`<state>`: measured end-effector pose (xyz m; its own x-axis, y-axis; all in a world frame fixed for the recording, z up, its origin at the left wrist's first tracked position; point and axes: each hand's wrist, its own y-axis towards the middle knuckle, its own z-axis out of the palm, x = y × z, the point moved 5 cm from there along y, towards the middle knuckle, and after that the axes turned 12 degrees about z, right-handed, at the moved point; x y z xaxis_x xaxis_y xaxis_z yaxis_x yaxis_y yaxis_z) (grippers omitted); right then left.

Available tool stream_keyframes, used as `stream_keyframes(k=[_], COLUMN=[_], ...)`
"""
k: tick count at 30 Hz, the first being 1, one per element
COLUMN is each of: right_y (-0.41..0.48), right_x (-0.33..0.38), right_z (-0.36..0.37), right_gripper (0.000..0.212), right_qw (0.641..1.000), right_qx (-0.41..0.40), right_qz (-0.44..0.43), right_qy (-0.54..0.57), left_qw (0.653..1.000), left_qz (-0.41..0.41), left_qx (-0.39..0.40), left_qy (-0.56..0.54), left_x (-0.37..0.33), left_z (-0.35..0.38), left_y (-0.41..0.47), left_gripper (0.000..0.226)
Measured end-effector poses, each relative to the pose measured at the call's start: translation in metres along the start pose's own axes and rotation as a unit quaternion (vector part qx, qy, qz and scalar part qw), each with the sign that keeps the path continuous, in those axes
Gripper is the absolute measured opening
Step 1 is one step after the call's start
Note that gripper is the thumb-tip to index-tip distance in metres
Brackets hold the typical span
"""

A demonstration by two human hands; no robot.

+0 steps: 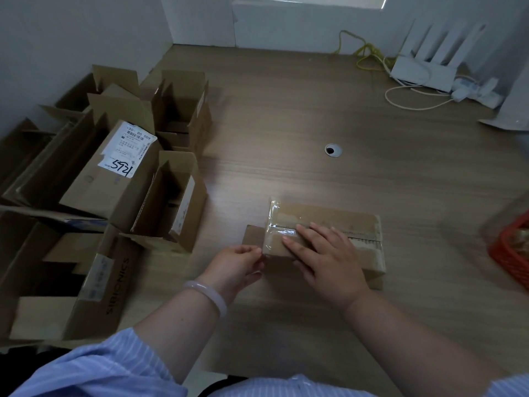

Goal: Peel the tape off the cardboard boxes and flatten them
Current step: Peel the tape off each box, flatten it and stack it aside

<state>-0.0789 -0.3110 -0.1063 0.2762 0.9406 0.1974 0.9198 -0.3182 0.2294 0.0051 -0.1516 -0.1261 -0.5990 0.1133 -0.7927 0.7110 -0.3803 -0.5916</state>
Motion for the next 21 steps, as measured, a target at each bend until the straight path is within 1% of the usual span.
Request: stream_keyframes(k=[3, 7, 11, 14, 18, 21], right_y=[0.000, 0.000, 0.000, 0.001, 0.001, 0.000], right_x=[0.000, 0.001, 0.001, 0.002, 0.002, 0.001], right_z=[0.000, 0.001, -0.001, -0.002, -0.002, -0.002], right_gripper=[0.041, 0.042, 0.041, 0.041, 0.041, 0.041], right_qw=[1.000, 1.000, 1.000, 1.000, 1.000, 1.000], right_qx=[-0.001, 0.002, -0.002, -0.004, -0.003, -0.002], right_qz=[-0.001, -0.001, -0.001, 0.000, 0.002, -0.001], right_qy=[-0.002, -0.002, -0.004, -0.002, -0.003, -0.005], left_qw=[1.000, 0.998, 0.995, 0.995, 0.995, 0.996], left_qz=[0.000, -0.054, -0.095, -0.096, -0.090, -0.079], left_qx=[-0.001, 0.010, 0.028, 0.026, -0.002, 0.010], left_qy=[0.011, -0.010, 0.010, 0.001, -0.045, -0.051], left_x=[-0.004, -0.002, 0.002, 0.005, 0.009, 0.011], left_z=[0.000, 0.001, -0.002, 0.001, 0.006, 0.007], left_y=[0.002, 0.000, 0.000, 0.001, 0.001, 0.001], left_gripper=[0.016, 0.009, 0.010, 0.016, 0.019, 0.022])
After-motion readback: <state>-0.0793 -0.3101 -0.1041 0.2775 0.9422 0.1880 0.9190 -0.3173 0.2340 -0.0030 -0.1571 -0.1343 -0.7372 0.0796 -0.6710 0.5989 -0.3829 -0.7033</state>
